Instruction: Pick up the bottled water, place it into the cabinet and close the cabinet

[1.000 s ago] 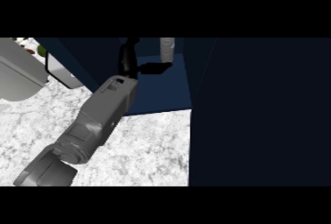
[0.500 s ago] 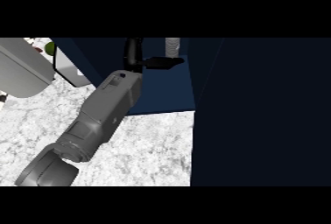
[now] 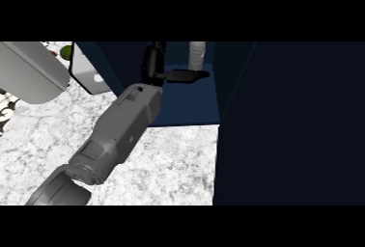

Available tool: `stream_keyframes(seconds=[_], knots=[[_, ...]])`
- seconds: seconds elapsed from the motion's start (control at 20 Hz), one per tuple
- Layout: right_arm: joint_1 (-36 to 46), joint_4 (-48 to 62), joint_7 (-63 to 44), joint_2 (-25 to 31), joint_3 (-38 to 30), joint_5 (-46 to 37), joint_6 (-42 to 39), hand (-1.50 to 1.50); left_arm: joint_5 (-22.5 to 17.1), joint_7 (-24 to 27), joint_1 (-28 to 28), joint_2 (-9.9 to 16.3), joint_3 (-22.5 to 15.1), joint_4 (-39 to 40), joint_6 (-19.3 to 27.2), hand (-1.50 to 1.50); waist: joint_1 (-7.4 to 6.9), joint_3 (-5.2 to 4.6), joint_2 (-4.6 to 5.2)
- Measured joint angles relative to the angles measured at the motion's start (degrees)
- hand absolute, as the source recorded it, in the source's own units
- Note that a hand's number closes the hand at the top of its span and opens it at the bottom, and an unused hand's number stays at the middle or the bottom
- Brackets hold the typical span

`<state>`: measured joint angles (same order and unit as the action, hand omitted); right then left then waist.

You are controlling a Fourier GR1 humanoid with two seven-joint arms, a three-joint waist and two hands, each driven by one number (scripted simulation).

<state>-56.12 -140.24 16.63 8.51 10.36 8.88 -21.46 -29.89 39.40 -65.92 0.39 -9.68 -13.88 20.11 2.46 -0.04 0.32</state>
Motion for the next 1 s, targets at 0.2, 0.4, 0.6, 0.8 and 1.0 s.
stream_keyframes(seconds=[0.2, 0.4, 0.6, 0.8, 1.0], knots=[[0.36, -0.09, -1.13, -0.8, 1.76, -0.74, 0.91, -1.5, -1.45, -0.32, 4.2, -0.25, -2.38, -4.71, -0.77, -1.5, -0.55, 0.0, -0.32], [1.28, -0.5, -2.87, -0.84, 1.09, -0.67, 2.01, -1.5, -2.76, -0.96, 9.57, -0.33, -5.49, -10.88, -3.82, -1.5, -1.45, 0.0, -0.54], [0.93, -0.82, -3.44, -1.01, 1.72, -0.83, 2.43, -1.5, -4.97, -2.06, 15.61, -0.37, -9.6, -18.7, -6.43, -1.5, -1.77, 0.0, -0.72], [0.38, -1.07, -3.8, -1.86, 4.1, -1.79, 3.39, -1.5, -5.72, -2.66, 22.06, -0.26, -12.57, -27.02, -8.97, -1.5, -2.37, -0.01, -0.83], [0.68, -1.19, -4.0, -2.22, 5.33, -2.92, 4.4, -1.5, -4.93, -4.15, 28.8, -0.16, -15.82, -37.49, -8.81, -1.5, -2.99, 0.0, -0.95]])
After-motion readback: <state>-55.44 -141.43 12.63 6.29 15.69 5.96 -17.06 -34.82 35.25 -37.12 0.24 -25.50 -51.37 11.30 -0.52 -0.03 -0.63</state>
